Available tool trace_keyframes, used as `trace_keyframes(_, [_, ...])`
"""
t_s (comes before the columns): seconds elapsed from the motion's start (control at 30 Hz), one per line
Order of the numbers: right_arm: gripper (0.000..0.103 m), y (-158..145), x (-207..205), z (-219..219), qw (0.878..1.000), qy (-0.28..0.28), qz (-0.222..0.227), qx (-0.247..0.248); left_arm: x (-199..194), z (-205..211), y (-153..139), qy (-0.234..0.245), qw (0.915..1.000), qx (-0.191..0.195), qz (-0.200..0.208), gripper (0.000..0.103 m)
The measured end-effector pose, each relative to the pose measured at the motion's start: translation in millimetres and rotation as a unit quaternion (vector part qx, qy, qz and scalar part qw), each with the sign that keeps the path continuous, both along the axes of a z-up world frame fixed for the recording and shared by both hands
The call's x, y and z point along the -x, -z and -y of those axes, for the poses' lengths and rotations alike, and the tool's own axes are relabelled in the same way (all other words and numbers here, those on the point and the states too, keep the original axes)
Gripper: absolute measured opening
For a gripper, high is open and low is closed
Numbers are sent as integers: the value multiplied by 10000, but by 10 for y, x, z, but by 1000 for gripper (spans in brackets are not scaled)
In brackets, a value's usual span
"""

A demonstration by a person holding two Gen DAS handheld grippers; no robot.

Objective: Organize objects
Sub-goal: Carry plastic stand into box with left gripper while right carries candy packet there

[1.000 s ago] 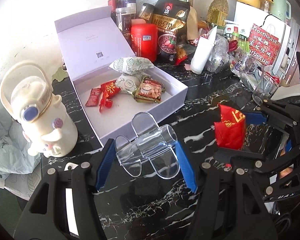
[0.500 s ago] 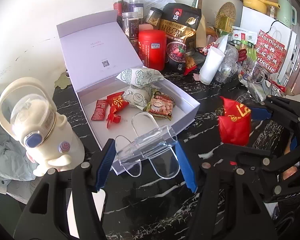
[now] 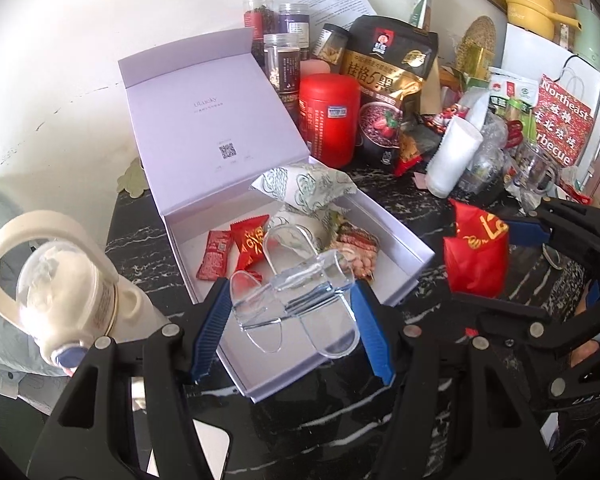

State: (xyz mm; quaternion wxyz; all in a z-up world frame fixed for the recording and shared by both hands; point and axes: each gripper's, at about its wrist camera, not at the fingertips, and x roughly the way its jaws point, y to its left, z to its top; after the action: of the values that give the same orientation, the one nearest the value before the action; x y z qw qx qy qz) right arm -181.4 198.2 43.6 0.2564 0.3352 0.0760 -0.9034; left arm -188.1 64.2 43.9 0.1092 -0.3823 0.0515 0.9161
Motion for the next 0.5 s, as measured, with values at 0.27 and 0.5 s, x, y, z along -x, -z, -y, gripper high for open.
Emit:
trace_keyframes(0.27, [63,68,310,-15,9999,-146,18,-58,315,-13,102,-97,9999,-55,122,60])
trace_keyframes(0.5, [63,142,551,11,9996,-254,62,-48,560,39,189,-322,9994,-11,122,60])
